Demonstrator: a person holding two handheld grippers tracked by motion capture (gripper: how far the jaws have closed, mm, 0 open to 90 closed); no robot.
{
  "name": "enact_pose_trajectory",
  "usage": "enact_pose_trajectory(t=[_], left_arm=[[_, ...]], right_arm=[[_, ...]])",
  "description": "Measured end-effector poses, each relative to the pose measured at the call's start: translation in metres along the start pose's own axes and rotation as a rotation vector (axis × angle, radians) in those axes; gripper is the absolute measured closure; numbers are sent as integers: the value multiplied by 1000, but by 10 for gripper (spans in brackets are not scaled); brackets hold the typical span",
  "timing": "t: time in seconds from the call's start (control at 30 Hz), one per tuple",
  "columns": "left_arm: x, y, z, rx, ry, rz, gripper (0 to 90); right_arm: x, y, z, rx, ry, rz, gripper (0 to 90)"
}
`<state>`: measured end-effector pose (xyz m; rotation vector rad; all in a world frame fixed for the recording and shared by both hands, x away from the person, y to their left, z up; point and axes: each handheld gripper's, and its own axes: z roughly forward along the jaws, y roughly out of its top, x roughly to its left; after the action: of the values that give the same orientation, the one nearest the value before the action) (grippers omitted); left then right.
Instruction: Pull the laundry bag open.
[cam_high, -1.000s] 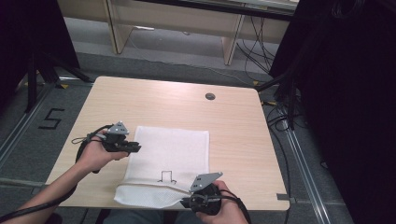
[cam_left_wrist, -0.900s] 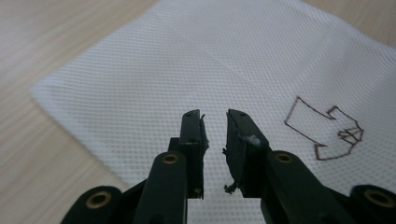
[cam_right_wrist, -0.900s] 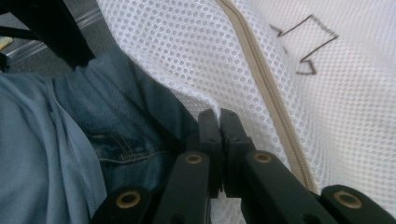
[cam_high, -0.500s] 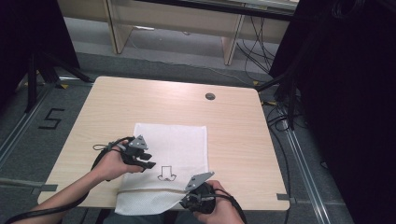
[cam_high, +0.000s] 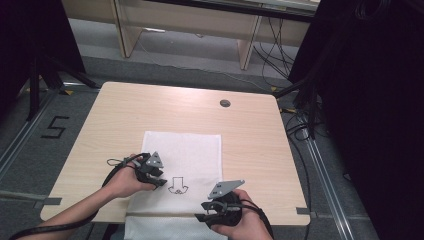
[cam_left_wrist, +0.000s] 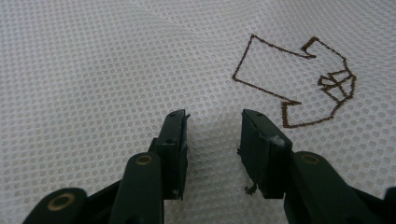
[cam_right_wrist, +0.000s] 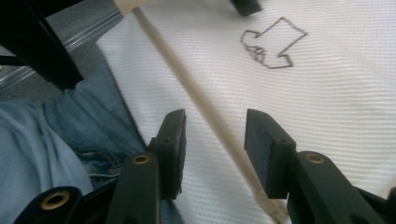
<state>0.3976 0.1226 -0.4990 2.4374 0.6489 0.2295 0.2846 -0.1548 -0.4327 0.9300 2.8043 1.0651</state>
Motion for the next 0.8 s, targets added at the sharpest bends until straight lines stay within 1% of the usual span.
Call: enact_pose_trajectory(t=[0.07, 0.1, 0.13, 0.17, 0.2, 0.23, 0.27, 0.3, 0.33, 0.37, 0.4, 0.43, 0.5, 0.53, 0.6, 0.63, 0.67, 0.7, 0.73, 0.77, 0.8], left_arm=[[1, 0, -1, 9, -3, 6, 612], [1, -1, -1, 13, -8, -9, 613], [3, 0, -1, 13, -4, 11, 615], [2, 0, -1, 10, -4, 3, 616], [1, 0, -1, 15, -5, -10, 616], [-1, 0, 1, -13, 5, -42, 617], [-1, -1, 1, -13, 7, -45, 617], [-1, 0, 0, 0, 5, -29, 617], [-1, -1, 1, -3, 5, -35, 617], [-1, -1, 1, -9, 9, -42, 618], [-1, 0, 2, -15, 8, -48, 618], [-1, 0, 2, -14, 9, -47, 618], [0, 1, 1, -9, 11, -29, 619], [1, 1, 1, 2, 8, -17, 620], [2, 2, 0, 15, 8, -5, 621], [2, 2, 1, 5, 10, -11, 621], [2, 3, 2, 13, 5, -19, 622], [2, 3, 2, 6, 13, -21, 622], [1, 3, 3, -7, 15, -30, 623], [2, 3, 2, 2, 14, -21, 624], [2, 3, 2, 0, 14, -23, 624]], right_arm=[[-7, 1, -3, 6, -20, -10, 600], [-9, 1, -2, 3, -25, -9, 609], [-13, 2, -3, 17, -25, -26, 619], [-13, 2, 0, 18, -41, 25, 641], [-19, 2, 0, 34, -51, -8, 668], [-23, 2, 2, 44, -63, -1, 718], [-27, 1, 4, 53, -77, 15, 757], [-30, 1, 6, 81, -82, 43, 791], [-34, 0, 8, 99, -86, 57, 836], [-39, -2, 11, 114, -88, 67, 863], [-42, -4, 13, 125, -100, 77, 886], [-45, -5, 15, 141, -109, 87, 900], [-51, -6, 18, 151, -113, 101, 900], [-52, -6, 19, 158, -112, 105, 900], [-54, -6, 21, 161, -117, 102, 900], [-54, -6, 21, 166, -120, 111, 900], [-55, -5, 22, 168, -123, 106, 900], [-56, -5, 24, 170, -131, 114, 900], [-57, -4, 25, 172, -142, 109, 900], [-57, -4, 26, 180, -150, 113, 900], [-58, -4, 27, 186, -160, 117, 900]])
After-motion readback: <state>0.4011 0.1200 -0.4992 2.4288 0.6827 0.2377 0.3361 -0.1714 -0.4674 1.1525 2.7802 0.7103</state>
